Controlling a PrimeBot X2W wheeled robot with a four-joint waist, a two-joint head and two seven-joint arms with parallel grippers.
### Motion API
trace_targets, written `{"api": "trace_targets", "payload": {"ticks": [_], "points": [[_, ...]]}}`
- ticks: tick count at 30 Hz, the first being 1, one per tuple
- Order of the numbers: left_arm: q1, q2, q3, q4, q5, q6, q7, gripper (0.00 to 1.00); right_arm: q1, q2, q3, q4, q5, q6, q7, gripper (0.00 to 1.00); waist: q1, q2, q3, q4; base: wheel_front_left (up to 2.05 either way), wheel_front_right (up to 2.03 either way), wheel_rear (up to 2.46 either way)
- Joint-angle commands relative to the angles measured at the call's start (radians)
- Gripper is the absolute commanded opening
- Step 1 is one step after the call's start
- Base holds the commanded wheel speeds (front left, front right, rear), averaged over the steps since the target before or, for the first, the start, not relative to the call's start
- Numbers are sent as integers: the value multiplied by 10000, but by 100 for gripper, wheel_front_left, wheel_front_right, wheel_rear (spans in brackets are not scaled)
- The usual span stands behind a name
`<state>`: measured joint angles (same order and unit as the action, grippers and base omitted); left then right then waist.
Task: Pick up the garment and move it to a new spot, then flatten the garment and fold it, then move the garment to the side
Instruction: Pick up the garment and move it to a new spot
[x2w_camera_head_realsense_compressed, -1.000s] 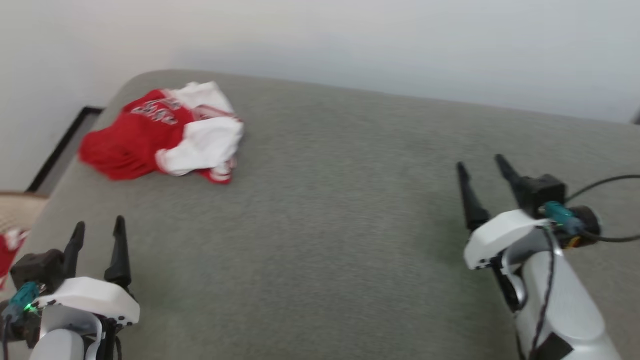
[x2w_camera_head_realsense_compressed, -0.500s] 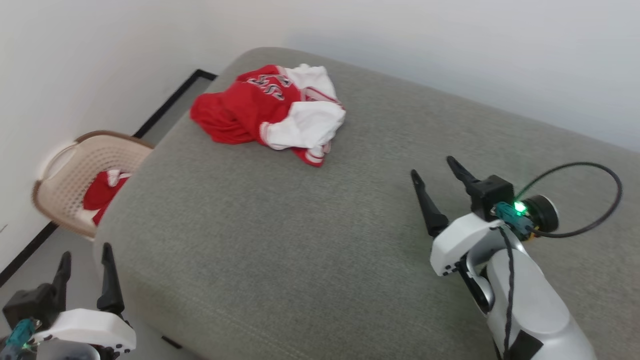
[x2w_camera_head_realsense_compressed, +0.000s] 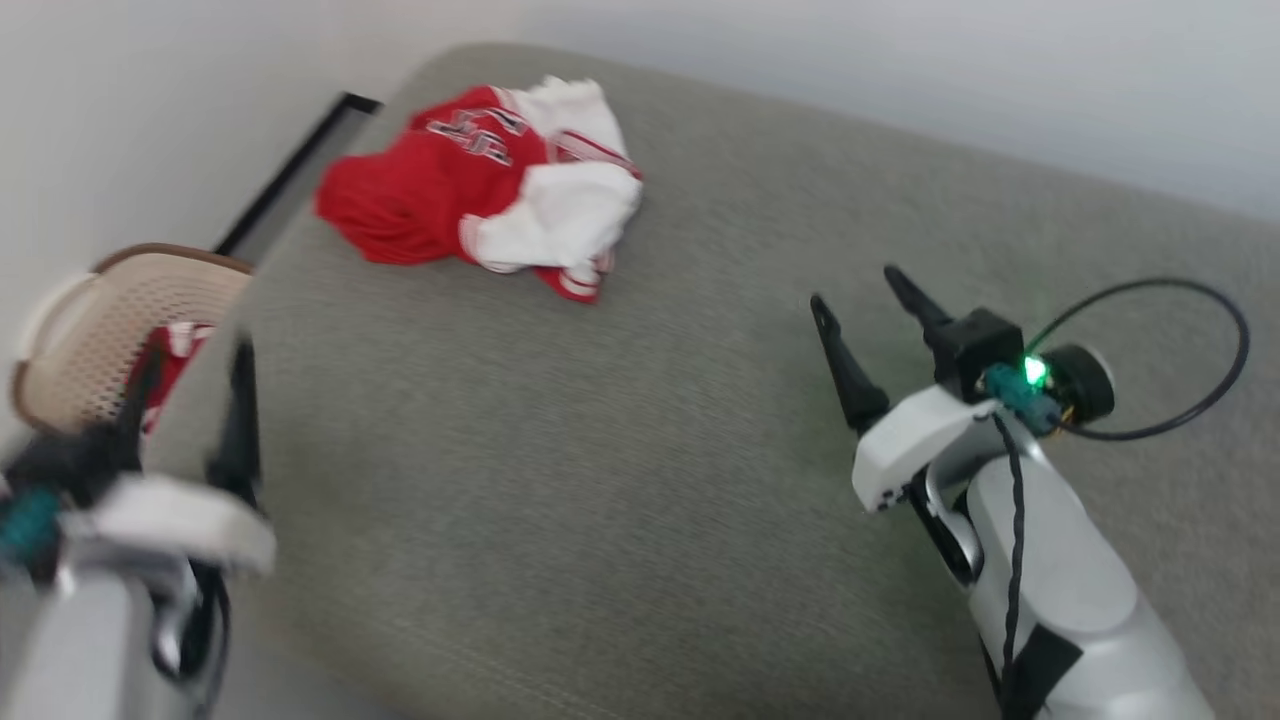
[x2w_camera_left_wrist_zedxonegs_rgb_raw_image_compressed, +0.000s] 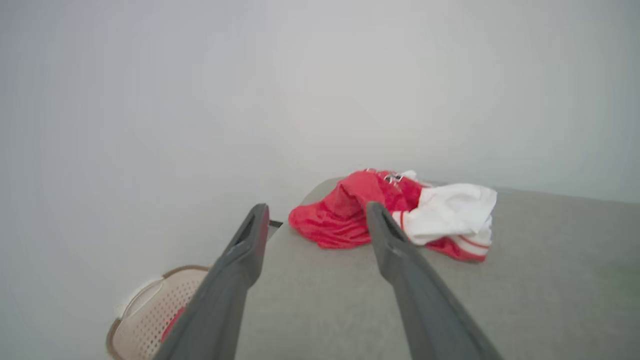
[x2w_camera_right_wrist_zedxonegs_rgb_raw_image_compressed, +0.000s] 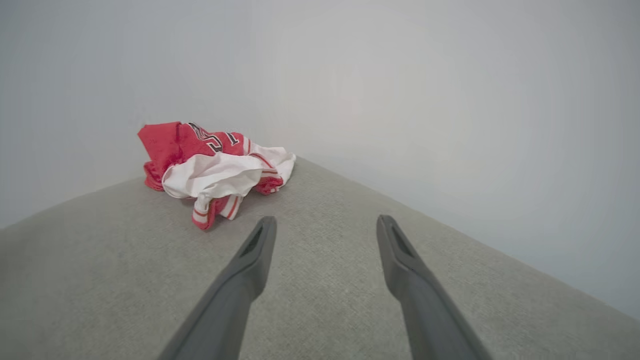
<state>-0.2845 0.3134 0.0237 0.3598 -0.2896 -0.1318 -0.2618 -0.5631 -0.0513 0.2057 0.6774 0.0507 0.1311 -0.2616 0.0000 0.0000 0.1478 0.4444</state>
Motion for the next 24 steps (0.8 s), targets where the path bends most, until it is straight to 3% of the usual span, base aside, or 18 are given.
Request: {"api": "trace_targets", "payload": {"ticks": [1, 4, 5, 10, 14, 20, 24], "points": [[-636, 338, -330, -127, -466, 23, -43, 100, -292, -11, 61, -162, 23, -7, -43, 100, 0, 0, 990, -968, 0, 0, 0], [-1716, 1385, -1101, -76, -1396, 23, -33, 100, -582, -16, 245, -428, 92, -7, -43, 100, 0, 0, 1823, -1783, 0, 0, 0], [-1716, 1385, -1101, -76, -1396, 23, -33, 100, -582, -16, 245, -428, 92, -7, -43, 100, 0, 0, 1823, -1783, 0, 0, 0], [-3549, 3519, -2536, 792, -2651, 23, -33, 100, -926, -5, 487, -1155, 374, -7, -42, 100, 0, 0, 3163, -3086, 0, 0, 0], [-4751, 5039, -4309, 1471, -4487, 22, 230, 100, -975, 5, 635, -1820, 511, -7, -33, 100, 0, 0, 3969, -3880, 0, 0, 0], [-5989, 7138, -6776, 1359, -7936, 25, 2239, 100, -891, 15, 1049, -2829, 768, -7, -31, 100, 0, 0, 4680, -4858, 0, 0, 0], [-6526, 7985, -7747, 1581, -9531, 24, 3545, 100, -755, 12, 1345, -3447, 915, -7, -31, 100, 0, 0, 5003, -5360, 0, 0, 0]]}}
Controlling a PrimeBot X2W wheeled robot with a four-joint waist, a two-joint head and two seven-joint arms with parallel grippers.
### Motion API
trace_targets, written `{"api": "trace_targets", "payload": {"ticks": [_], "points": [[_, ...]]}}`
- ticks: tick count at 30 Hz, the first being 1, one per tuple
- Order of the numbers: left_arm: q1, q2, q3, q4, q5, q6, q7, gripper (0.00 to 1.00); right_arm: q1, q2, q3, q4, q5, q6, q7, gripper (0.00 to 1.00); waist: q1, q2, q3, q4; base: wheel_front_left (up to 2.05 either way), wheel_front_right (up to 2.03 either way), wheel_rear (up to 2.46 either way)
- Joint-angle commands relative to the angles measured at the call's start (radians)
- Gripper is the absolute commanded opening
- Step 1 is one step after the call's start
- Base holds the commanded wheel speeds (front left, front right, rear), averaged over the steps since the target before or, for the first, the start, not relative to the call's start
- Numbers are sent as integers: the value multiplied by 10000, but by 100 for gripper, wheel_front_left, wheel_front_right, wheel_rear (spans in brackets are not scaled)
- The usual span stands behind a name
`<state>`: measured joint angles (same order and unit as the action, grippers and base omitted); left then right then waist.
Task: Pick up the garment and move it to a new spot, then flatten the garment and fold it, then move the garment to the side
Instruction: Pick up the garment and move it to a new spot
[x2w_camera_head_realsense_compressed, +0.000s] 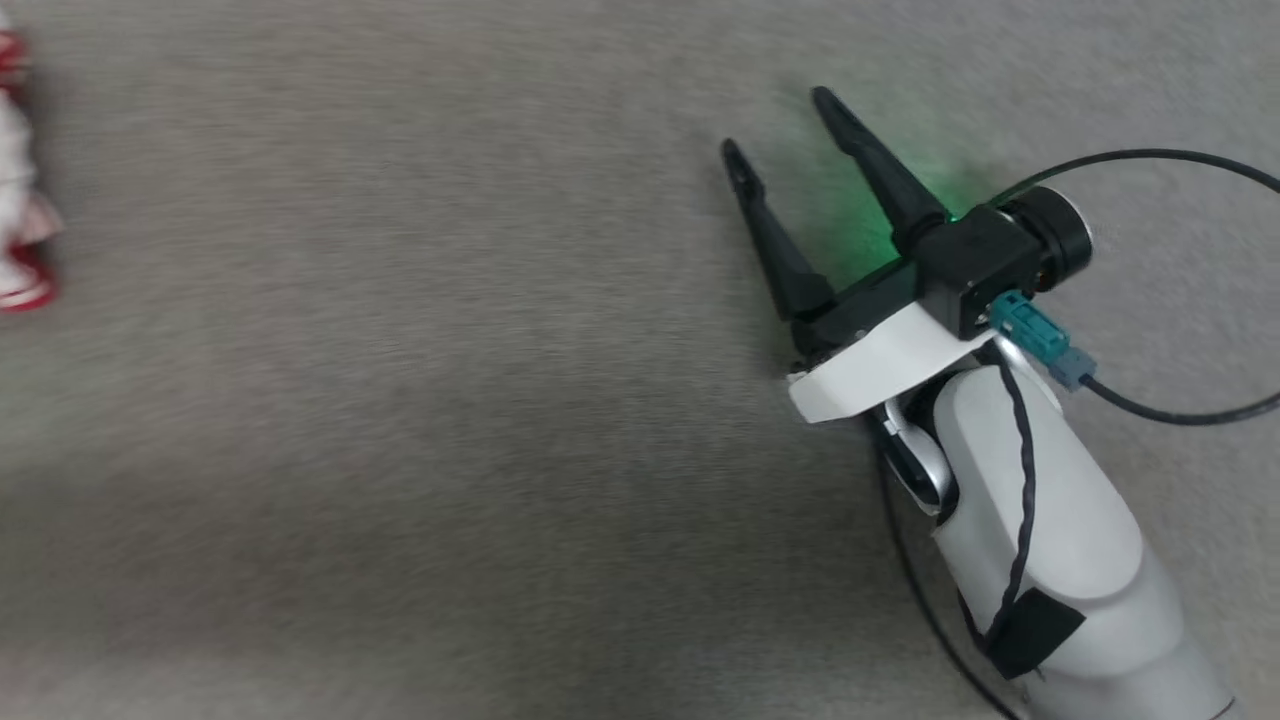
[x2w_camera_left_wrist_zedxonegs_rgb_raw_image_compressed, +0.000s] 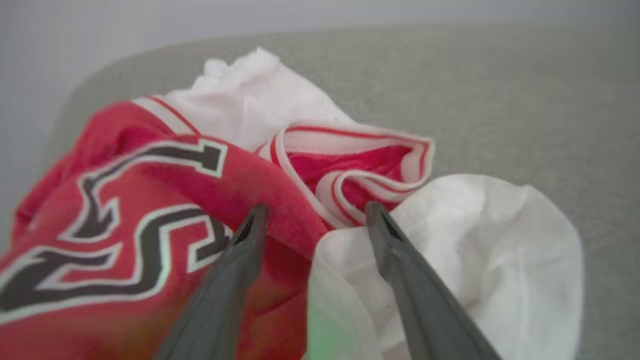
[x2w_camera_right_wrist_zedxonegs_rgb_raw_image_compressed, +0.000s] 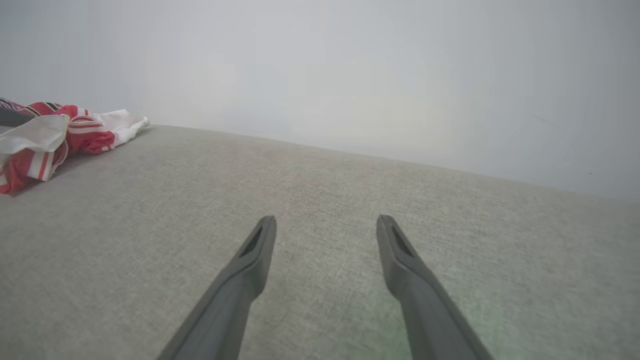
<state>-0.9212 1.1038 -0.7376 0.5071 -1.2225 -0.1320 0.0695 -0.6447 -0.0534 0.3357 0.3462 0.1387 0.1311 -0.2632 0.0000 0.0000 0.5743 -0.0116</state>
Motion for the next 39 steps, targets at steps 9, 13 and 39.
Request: {"api": "trace_targets", "payload": {"ticks": [9, 13, 39], "points": [[-302, 278, -1805, 1062, -1846, 67, 3128, 100, 453, -14, 120, -578, -69, -7, -4, 100, 0, 0, 1156, -1209, 0, 0, 0], [-262, 160, -2278, 1196, -1864, 99, 2982, 100, 506, -22, 230, -718, -53, -7, 5, 100, 0, 0, 1253, -1294, 0, 0, 0], [-4427, 10, -5049, -2706, 1052, 24, -892, 0, 1320, 28, -32, -1331, 1622, -7, -10, 100, 0, 0, -554, -2254, 0, 0, 0]]}}
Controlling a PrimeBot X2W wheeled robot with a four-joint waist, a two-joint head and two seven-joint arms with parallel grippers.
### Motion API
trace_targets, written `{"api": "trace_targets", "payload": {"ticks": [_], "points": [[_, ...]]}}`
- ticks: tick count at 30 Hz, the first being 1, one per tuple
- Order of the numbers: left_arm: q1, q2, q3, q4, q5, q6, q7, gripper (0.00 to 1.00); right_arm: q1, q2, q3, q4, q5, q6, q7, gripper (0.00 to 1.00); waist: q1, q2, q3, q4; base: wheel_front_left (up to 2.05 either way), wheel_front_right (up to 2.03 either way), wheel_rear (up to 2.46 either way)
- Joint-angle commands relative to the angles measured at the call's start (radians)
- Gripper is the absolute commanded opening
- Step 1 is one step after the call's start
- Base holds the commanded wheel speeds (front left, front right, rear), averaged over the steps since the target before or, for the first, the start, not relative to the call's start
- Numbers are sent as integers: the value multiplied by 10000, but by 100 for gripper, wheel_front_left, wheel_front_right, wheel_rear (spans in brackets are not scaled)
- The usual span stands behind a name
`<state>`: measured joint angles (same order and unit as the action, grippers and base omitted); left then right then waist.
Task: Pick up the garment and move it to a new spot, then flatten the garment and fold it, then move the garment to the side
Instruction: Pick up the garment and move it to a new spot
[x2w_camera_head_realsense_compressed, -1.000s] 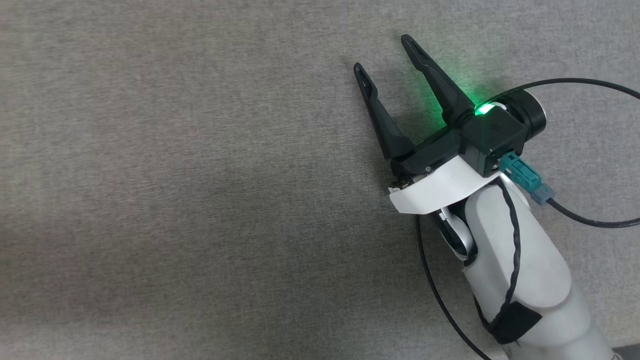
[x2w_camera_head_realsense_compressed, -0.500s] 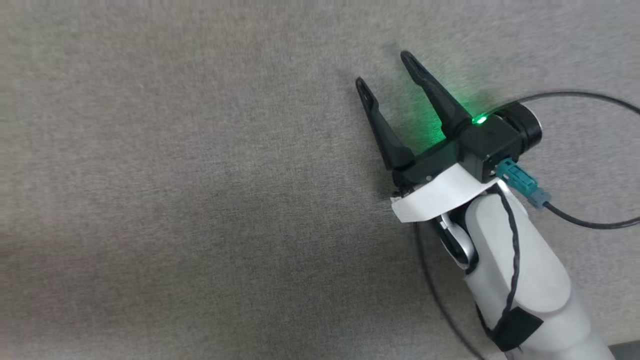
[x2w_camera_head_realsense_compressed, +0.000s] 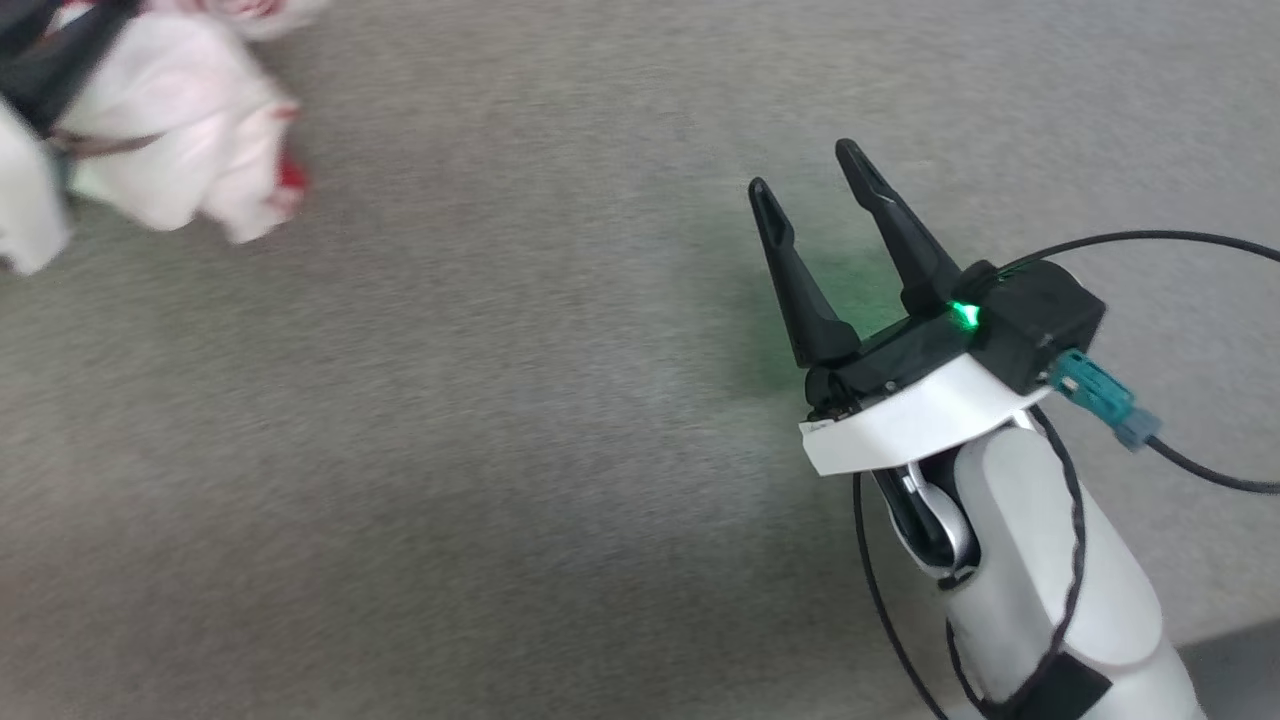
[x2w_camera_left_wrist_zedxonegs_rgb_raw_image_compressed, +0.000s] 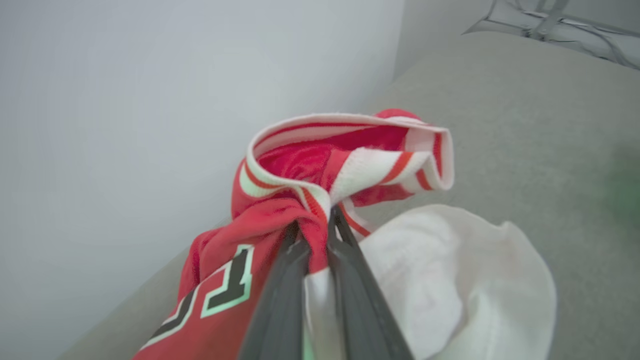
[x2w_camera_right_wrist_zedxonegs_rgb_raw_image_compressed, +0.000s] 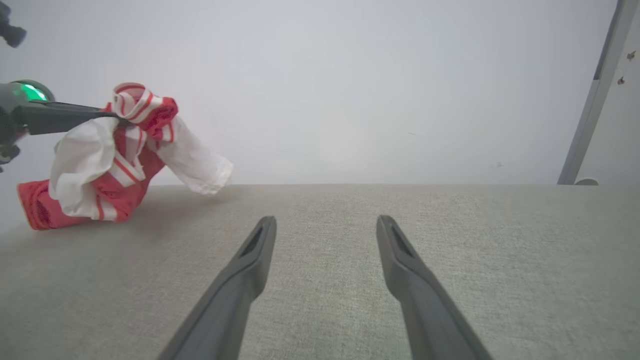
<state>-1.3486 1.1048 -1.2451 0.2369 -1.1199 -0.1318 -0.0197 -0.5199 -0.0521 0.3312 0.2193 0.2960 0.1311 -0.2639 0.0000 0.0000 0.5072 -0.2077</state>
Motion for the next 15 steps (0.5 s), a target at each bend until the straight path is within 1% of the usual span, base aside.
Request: {"api": "trace_targets", "payload": {"ticks": [1, 5, 10, 11, 13, 15], "points": [[-334, -184, -77, -281, 130, 22, 122, 0, 149, 13, 8, -171, 189, -7, -2, 100, 0, 0, 183, -475, 0, 0, 0], [-1067, -1014, -292, -1223, 590, 22, 717, 0, 449, 8, -70, -667, 775, -7, -2, 100, 0, 0, 517, -1303, 0, 0, 0], [-1588, -2142, -352, -1882, 872, 22, 1317, 0, 927, 13, -296, -1264, 1335, -7, -2, 100, 0, 0, 869, -2337, 0, 0, 0], [-1490, -2398, -351, -2090, 935, 22, 1538, 0, 1132, 15, -369, -1451, 1562, -7, -2, 100, 0, 0, 968, -2746, 0, 0, 0], [-1102, -2476, -357, -2294, 1017, 22, 1789, 0, 1378, 16, -517, -1593, 1769, -5, -2, 100, 0, 0, 1006, -3053, 0, 0, 0], [-642, -2337, -357, -2445, 1178, 22, 2119, 0, 1618, 21, -587, -1716, 1965, -5, -2, 100, 0, 0, 1028, -3314, 0, 0, 0]]}}
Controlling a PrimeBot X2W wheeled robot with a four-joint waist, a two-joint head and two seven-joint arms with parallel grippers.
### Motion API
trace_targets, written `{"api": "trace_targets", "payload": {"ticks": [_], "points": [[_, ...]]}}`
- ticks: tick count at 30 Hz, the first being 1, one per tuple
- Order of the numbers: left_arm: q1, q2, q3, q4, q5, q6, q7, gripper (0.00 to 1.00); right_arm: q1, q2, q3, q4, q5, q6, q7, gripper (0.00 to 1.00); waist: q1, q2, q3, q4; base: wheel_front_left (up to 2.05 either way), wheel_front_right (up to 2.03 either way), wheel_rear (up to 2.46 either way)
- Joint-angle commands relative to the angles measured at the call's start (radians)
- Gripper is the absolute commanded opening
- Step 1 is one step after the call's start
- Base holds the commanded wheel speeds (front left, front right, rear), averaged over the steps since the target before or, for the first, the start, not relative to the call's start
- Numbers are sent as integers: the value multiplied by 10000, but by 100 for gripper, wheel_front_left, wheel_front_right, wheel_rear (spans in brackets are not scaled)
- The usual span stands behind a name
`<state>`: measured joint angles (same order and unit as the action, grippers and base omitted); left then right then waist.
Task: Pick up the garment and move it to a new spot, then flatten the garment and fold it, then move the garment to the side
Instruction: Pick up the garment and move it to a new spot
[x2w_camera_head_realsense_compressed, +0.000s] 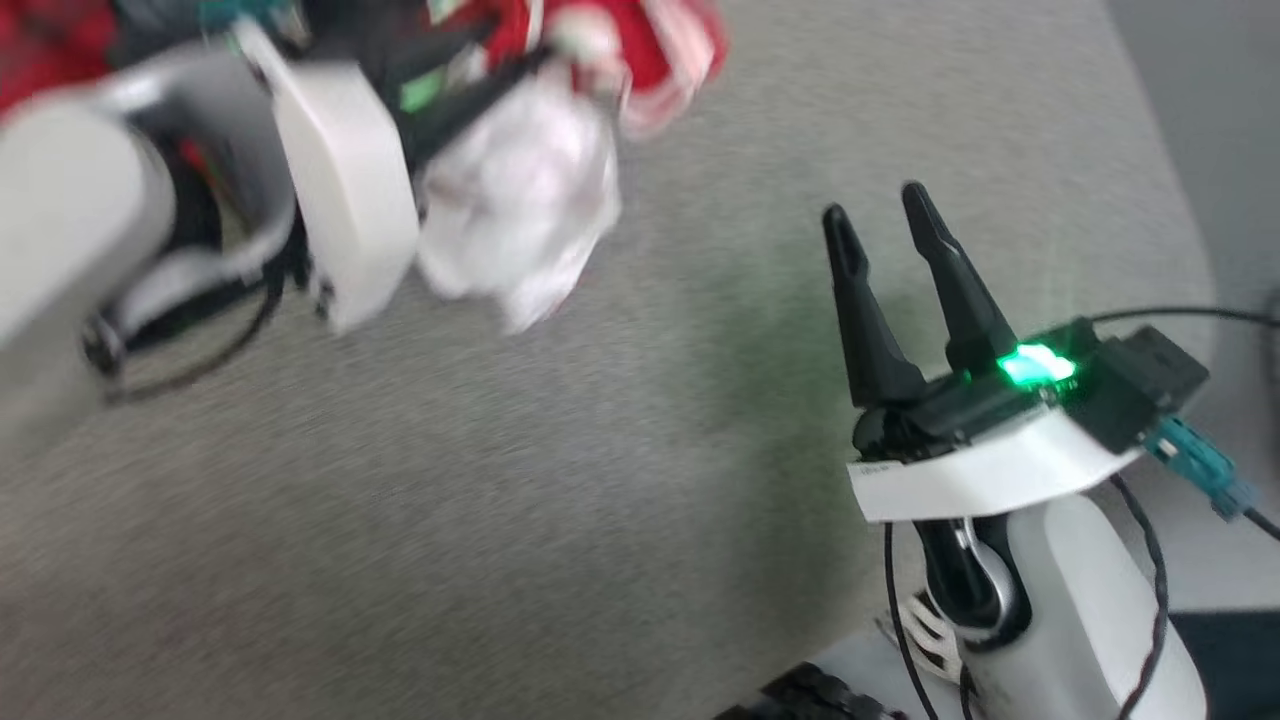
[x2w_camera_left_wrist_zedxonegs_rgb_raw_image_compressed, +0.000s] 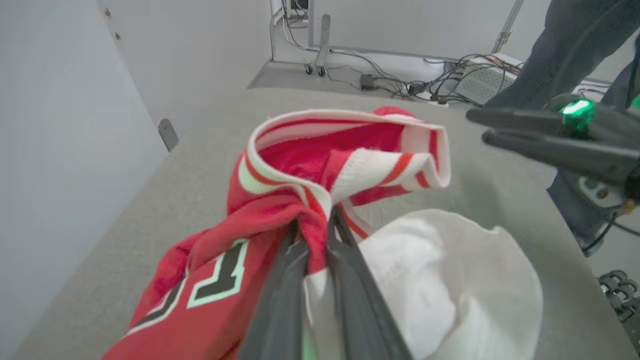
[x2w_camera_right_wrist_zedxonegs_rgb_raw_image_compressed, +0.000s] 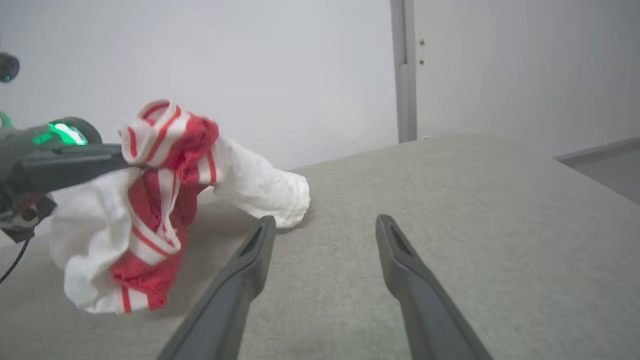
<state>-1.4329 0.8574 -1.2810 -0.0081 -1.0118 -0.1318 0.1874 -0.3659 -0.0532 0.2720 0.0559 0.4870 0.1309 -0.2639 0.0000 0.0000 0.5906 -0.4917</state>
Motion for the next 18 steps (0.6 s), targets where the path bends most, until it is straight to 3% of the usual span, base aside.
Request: {"api": "trace_targets", "payload": {"ticks": [1, 10, 17, 18], "points": [[464, 250, 5, -65, 180, 22, 237, 0, 188, 34, -5, -108, 155, -3, -2, 100, 0, 0, 197, -579, 0, 0, 0], [2218, 1516, -46, -235, 1262, 22, 1976, 0, 894, 26, -74, -428, 702, -3, -2, 100, 0, 0, 266, -936, 0, 0, 0], [2722, 1653, -195, -260, 1860, 22, 3181, 0, 1005, 23, -56, -609, 874, -3, -2, 100, 0, 0, 424, -978, 0, 0, 0], [2754, 1643, -212, -262, 1979, 22, 3282, 4, 1005, 23, -54, -640, 902, -3, -2, 100, 0, 0, 449, -982, 0, 0, 0]]}}
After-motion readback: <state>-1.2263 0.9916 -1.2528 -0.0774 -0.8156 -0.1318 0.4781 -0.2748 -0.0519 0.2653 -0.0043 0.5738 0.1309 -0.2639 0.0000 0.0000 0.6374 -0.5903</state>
